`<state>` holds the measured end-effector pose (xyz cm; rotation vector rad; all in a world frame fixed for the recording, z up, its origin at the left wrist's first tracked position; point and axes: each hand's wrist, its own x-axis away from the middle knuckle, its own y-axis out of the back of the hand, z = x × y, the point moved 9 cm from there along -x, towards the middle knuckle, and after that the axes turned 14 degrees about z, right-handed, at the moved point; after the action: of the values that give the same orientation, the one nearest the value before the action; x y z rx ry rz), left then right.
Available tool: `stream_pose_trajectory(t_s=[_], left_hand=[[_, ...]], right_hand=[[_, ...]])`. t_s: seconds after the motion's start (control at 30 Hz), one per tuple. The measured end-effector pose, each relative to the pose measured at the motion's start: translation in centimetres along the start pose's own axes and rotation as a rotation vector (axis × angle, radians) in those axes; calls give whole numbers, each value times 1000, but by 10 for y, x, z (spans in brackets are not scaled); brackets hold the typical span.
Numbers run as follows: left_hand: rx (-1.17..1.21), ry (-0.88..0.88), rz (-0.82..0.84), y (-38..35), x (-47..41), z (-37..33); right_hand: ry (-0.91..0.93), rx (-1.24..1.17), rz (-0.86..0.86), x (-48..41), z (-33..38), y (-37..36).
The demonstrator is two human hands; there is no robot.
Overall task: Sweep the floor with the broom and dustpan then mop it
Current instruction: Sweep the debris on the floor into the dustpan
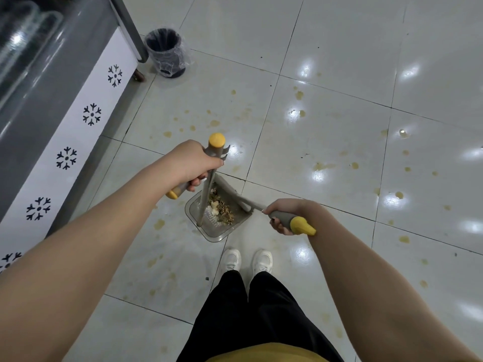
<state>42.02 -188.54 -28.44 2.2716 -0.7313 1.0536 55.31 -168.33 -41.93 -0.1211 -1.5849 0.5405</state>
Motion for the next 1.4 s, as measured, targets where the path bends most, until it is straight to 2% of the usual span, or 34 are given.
stream_pose_trajectory(t_s=[0.13,0.3,0.67,0.93,1.2,1.4], left_hand=[[-12,0,0,1,2,0],[-7,-1,3,0,5,5],[3,-4,2,0,23,31],[76,-2,-27,-7,40,59],[229,-76,-111,-54,66,86],[373,-71,-189,-112,87,106]], right_hand=[[-71,31,48,19,-4,1],[-106,55,0,46,1,19],[-60,150,-102,46,10,1],[-55,157,-105,39,-2,-2],[34,162,-138,57,-25,6],[81,219,-161,67,-70,26]])
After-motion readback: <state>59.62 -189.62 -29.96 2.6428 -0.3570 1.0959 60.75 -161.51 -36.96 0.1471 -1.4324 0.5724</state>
